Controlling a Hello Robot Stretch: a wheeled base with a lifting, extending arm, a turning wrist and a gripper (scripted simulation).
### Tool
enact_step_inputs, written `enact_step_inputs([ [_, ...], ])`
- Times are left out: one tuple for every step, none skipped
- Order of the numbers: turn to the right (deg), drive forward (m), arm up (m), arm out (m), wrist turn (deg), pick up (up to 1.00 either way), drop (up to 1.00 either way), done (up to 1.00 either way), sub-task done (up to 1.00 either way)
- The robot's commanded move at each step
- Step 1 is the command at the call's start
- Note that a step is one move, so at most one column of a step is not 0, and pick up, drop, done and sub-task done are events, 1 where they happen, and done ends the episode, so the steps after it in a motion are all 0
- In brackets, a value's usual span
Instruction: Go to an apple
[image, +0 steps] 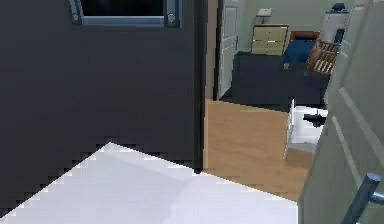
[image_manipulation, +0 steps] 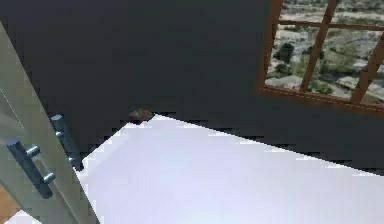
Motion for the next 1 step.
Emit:
enact_step_inputs([
  [0.0, 0.4, 0.0, 0.0, 0.0, 0.0, 0.0, 0.0, 0.0],
])
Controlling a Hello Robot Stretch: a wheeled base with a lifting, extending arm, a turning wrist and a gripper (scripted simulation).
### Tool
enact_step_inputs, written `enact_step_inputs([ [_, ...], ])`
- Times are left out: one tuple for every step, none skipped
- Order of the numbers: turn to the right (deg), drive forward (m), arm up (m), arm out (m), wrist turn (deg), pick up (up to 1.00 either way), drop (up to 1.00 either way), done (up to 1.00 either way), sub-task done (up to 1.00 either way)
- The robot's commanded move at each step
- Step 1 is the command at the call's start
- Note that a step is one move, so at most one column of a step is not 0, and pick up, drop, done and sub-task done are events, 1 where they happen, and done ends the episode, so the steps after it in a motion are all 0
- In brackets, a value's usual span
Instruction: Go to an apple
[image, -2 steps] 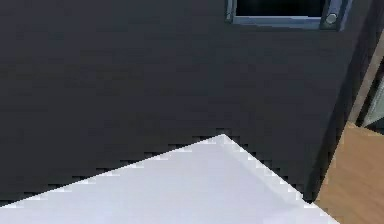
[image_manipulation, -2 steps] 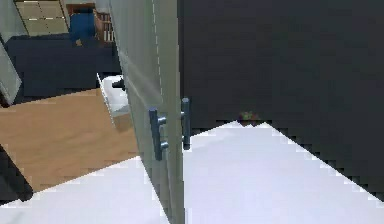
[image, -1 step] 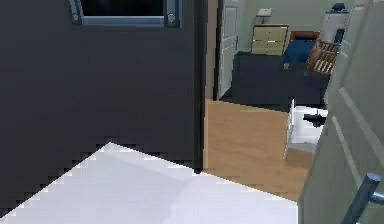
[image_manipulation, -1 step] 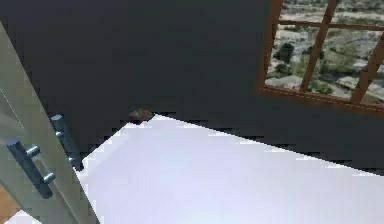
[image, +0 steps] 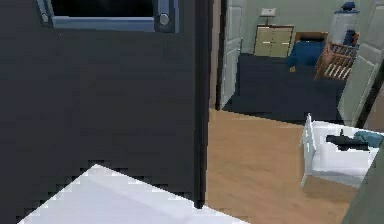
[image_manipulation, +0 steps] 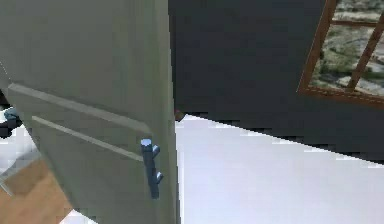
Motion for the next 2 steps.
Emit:
enact_step_inputs([
  [18.0, 0.0, 0.0, 0.0, 0.0, 0.0, 0.0, 0.0, 0.0],
  [0.0, 1.0, 0.0, 0.0, 0.0, 0.0, 0.0, 0.0, 0.0],
])
